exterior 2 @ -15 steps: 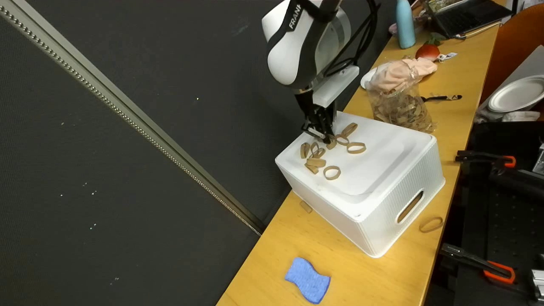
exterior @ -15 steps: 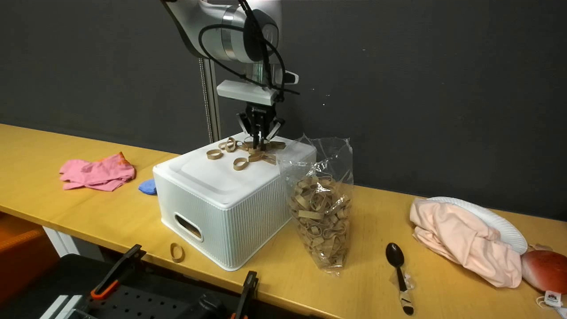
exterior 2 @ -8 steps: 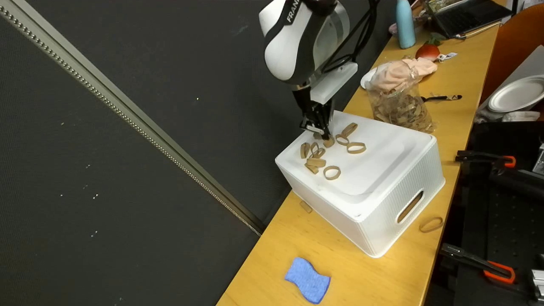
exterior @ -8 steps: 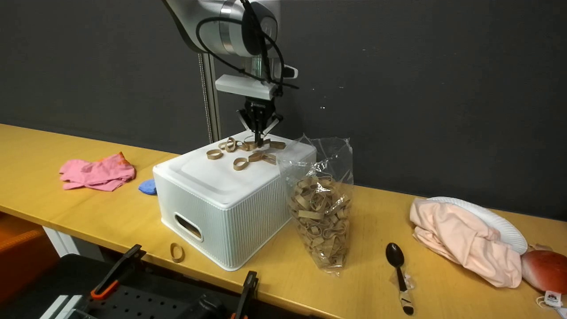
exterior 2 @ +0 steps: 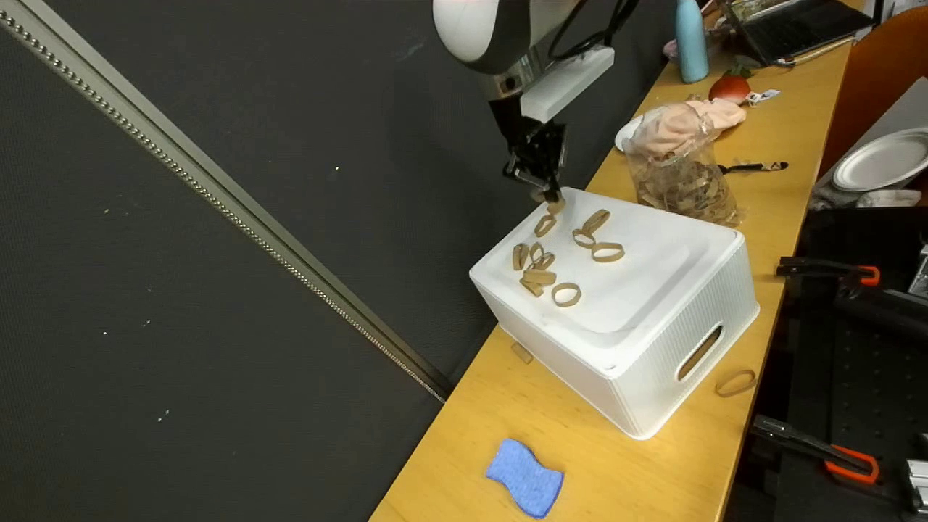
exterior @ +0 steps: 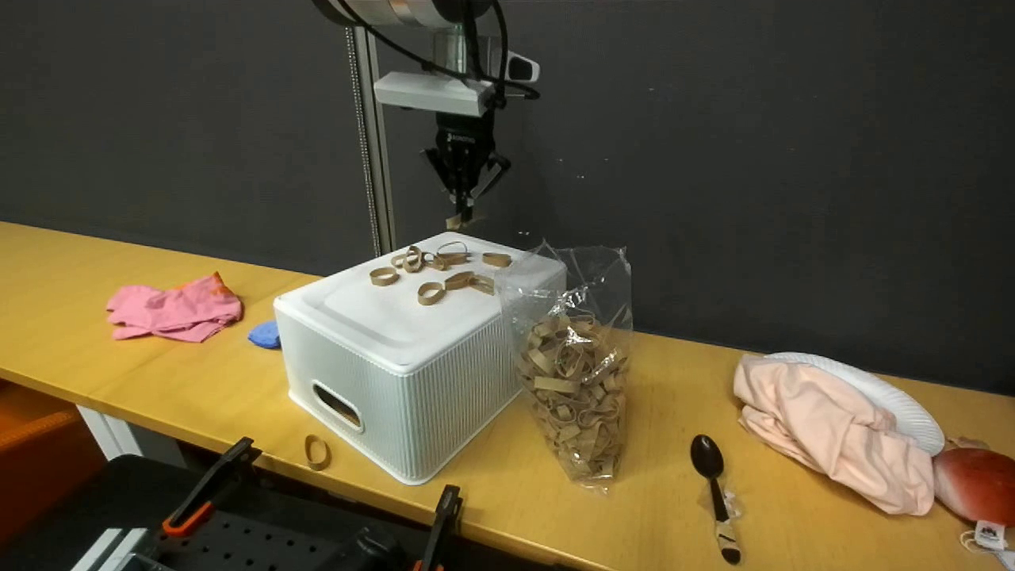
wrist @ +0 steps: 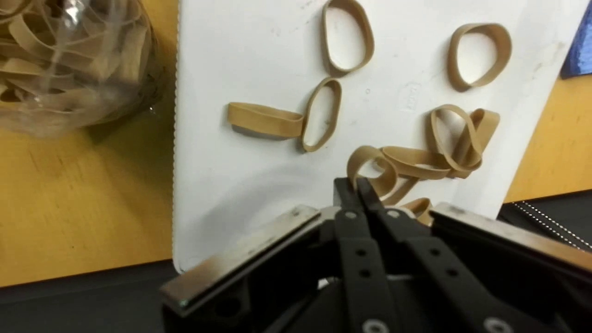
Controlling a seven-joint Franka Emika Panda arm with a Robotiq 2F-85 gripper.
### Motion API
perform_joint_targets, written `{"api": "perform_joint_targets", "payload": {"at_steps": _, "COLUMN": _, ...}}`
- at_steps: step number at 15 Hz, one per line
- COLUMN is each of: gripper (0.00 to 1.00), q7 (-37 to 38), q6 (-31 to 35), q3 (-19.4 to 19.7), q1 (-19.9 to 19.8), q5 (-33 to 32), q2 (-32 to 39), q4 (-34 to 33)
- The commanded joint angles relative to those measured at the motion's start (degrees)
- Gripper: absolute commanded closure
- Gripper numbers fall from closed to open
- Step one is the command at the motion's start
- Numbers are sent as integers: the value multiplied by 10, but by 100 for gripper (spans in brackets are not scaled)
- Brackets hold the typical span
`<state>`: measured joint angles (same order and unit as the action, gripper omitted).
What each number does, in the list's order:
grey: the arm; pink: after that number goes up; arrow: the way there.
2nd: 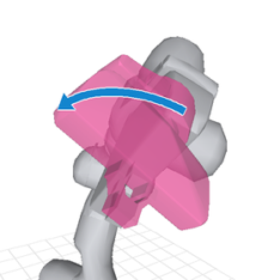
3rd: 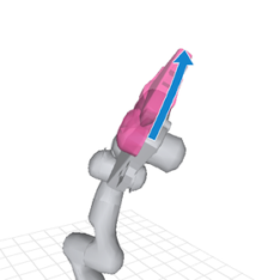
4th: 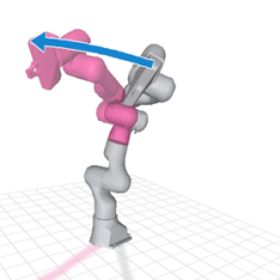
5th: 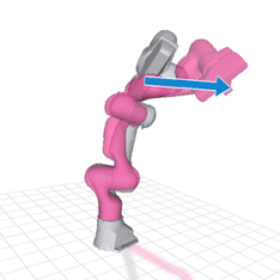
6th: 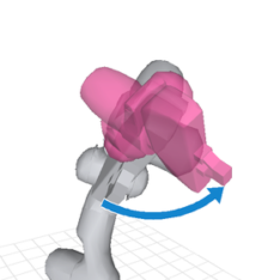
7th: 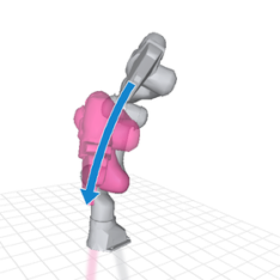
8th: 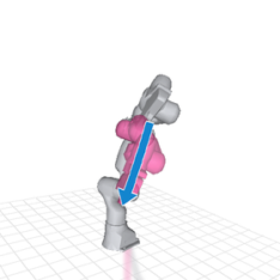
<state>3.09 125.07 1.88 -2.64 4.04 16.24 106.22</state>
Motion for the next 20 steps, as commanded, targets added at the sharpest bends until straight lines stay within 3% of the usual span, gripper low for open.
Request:
{"api": "perform_joint_targets", "payload": {"at_steps": 1, "gripper": 99, "q7": 13, "q6": -19, "q3": 15, "q1": -4, "q5": -14, "q2": -76, "q4": 72}}
{"api": "perform_joint_targets", "payload": {"at_steps": 8, "gripper": 99, "q7": 21, "q6": -23, "q3": 46, "q1": -29, "q5": -58, "q2": -181, "q4": 176}}
{"api": "perform_joint_targets", "payload": {"at_steps": 20, "gripper": 99, "q7": 20, "q6": 1, "q3": 87, "q1": -82, "q5": -64, "q2": -176, "q4": 212}}
